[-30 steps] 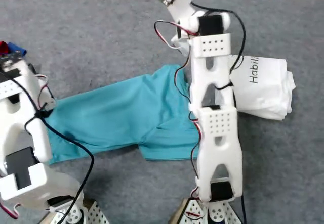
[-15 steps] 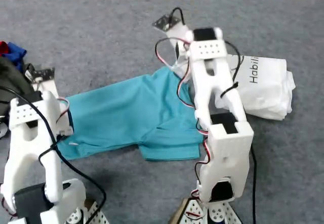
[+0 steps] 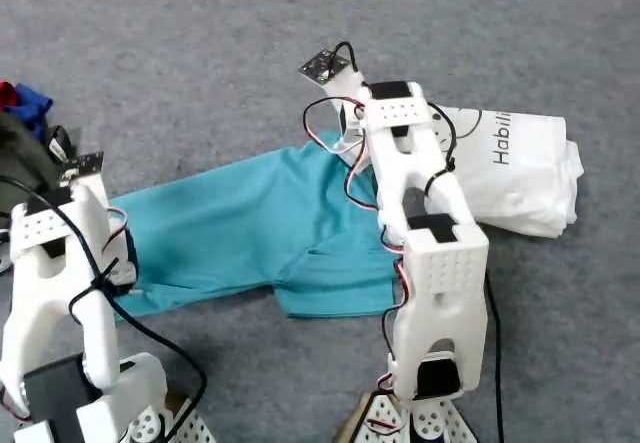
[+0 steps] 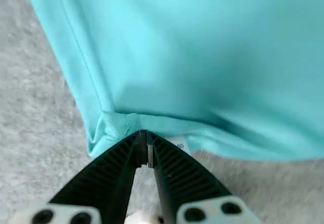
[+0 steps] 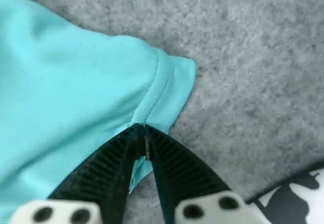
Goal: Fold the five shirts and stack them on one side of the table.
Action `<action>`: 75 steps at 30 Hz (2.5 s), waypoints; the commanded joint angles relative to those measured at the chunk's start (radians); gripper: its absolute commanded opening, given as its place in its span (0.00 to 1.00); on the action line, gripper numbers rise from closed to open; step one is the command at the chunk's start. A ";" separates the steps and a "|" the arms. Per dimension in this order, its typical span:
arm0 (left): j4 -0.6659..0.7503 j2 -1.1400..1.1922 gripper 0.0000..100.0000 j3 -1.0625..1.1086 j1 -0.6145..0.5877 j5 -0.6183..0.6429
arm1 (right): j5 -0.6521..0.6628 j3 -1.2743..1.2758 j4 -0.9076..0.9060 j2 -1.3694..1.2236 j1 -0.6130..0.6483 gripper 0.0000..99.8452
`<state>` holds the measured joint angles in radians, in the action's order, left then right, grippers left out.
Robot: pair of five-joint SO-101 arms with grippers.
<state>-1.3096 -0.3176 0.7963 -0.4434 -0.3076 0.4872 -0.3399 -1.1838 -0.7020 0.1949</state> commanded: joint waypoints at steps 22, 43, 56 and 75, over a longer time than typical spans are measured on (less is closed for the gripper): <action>-0.305 0.004 0.02 -0.430 -0.215 -0.261 | 0.064 -0.768 -0.580 -0.143 0.018 0.00; 0.351 0.507 0.02 -0.402 -0.098 0.046 | 0.157 0.133 -0.534 0.380 0.173 0.00; 0.362 0.510 0.02 -0.408 -0.112 0.048 | 0.146 0.401 -0.304 0.380 0.285 0.00; 0.361 0.515 0.02 -0.427 -0.110 0.048 | 0.130 0.526 -0.328 0.387 0.323 0.00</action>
<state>-0.9843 0.1949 0.4127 -0.5217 -0.2647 0.6268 0.1834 -1.4768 -0.3890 0.4803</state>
